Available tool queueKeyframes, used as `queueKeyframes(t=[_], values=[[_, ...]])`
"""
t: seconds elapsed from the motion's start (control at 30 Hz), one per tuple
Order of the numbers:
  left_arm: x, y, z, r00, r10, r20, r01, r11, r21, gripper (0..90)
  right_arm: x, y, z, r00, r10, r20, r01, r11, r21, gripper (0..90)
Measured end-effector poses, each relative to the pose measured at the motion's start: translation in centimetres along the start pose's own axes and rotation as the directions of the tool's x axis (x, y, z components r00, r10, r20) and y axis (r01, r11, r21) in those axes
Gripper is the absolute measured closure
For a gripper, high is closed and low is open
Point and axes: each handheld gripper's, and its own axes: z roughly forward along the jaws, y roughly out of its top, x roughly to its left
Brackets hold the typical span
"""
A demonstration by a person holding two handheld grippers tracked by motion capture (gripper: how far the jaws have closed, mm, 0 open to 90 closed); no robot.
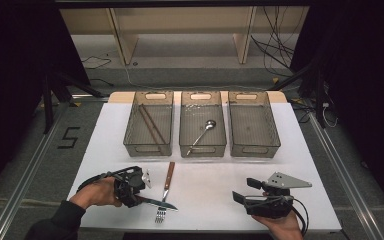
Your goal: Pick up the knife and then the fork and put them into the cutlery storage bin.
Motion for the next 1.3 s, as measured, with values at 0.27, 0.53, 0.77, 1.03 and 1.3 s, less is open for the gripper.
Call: queueKeyframes(t=[0.27,0.53,0.77,1.03,1.3], values=[[-0.6,0.3,-0.1,0.9962,0.086,-0.011,-0.086,0.9961,0.016,69.9,0.0,0.0,0.0,1.0000,0.001,-0.001,-0.001,1.000,0.000,27.5],[-0.7,0.1,-0.2,0.9942,0.108,-0.005,-0.108,0.9942,-0.006,75.6,-0.1,0.0,0.1,1.0000,0.001,-0.002,-0.001,1.000,0.000,27.5],[-0.6,-0.1,-0.3,0.9958,0.091,0.003,-0.091,0.9950,-0.041,76.5,-0.1,0.0,0.1,1.0000,0.004,-0.002,-0.004,1.000,0.002,27.5],[-0.5,0.6,-2.4,0.9998,0.019,-0.001,-0.019,0.9911,-0.132,76.7,0.0,0.0,0.1,1.0000,0.004,-0.002,-0.004,1.000,0.001,27.5],[0.4,2.6,-4.0,0.9959,-0.089,0.011,0.089,0.9568,-0.277,76.7,-0.1,0.0,0.0,1.0000,0.003,-0.002,-0.003,1.000,-0.003,27.5]])
